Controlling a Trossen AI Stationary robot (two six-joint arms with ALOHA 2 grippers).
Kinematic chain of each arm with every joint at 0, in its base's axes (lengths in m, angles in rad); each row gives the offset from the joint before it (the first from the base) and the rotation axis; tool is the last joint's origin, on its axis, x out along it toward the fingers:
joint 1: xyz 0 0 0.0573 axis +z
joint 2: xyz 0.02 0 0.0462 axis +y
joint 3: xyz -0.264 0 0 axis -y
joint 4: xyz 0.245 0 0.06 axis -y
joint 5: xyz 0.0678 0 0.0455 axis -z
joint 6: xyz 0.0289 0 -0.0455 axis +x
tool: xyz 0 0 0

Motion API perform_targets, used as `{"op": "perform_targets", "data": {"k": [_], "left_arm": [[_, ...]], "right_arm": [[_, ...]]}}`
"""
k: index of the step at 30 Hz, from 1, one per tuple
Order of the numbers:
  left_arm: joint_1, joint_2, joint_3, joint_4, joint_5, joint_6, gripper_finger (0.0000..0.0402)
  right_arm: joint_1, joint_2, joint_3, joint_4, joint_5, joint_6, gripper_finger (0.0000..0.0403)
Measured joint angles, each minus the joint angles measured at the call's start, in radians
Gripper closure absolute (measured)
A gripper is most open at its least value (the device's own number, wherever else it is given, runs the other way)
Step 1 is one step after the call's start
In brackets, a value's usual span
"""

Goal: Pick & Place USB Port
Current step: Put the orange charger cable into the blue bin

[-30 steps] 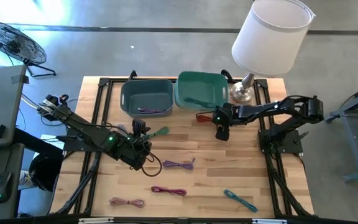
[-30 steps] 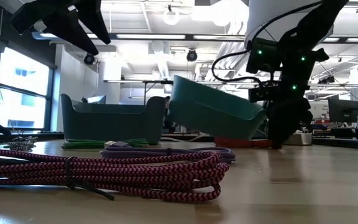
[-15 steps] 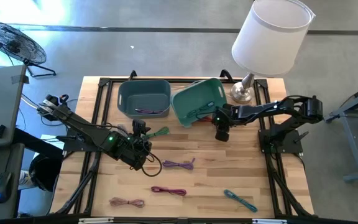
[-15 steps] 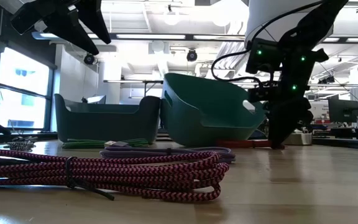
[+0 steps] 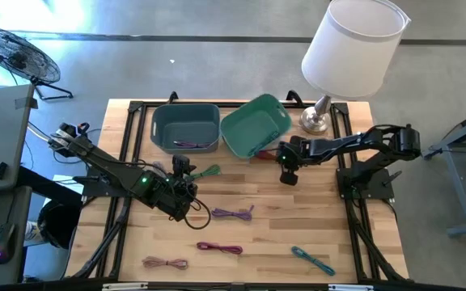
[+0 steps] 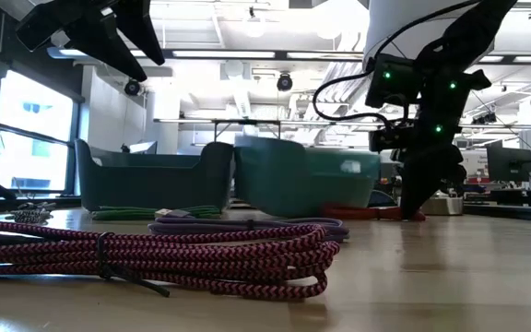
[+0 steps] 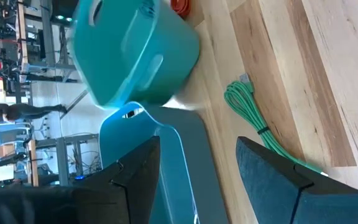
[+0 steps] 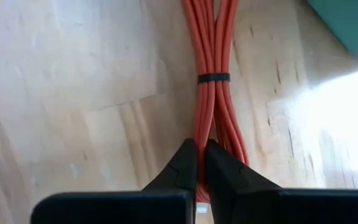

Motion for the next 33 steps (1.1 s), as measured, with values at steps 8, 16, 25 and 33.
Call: {"op": "perform_targets", "data": {"k": [8, 16, 25, 33], "left_arm": [[0.000, 0.000, 0.000, 0.000, 0.000, 0.000, 0.0196], [0.000, 0.000, 0.000, -0.001, -0.002, 0.003, 0.0196], [0.000, 0.000, 0.000, -0.003, -0.003, 0.005, 0.0196], [0.000, 0.000, -0.001, -0.010, -0.004, 0.005, 0.0196]], "right_arm": [[0.124, -0.089, -0.002, -0.052, 0.076, 0.082, 0.0399], [0.250, -0.275, -0.002, -0.093, 0.159, 0.174, 0.0399], [0.310, -0.274, -0.002, -0.071, 0.147, 0.227, 0.0399], [0.318, -0.157, 0.001, 0.086, 0.113, 0.163, 0.0400]]}}
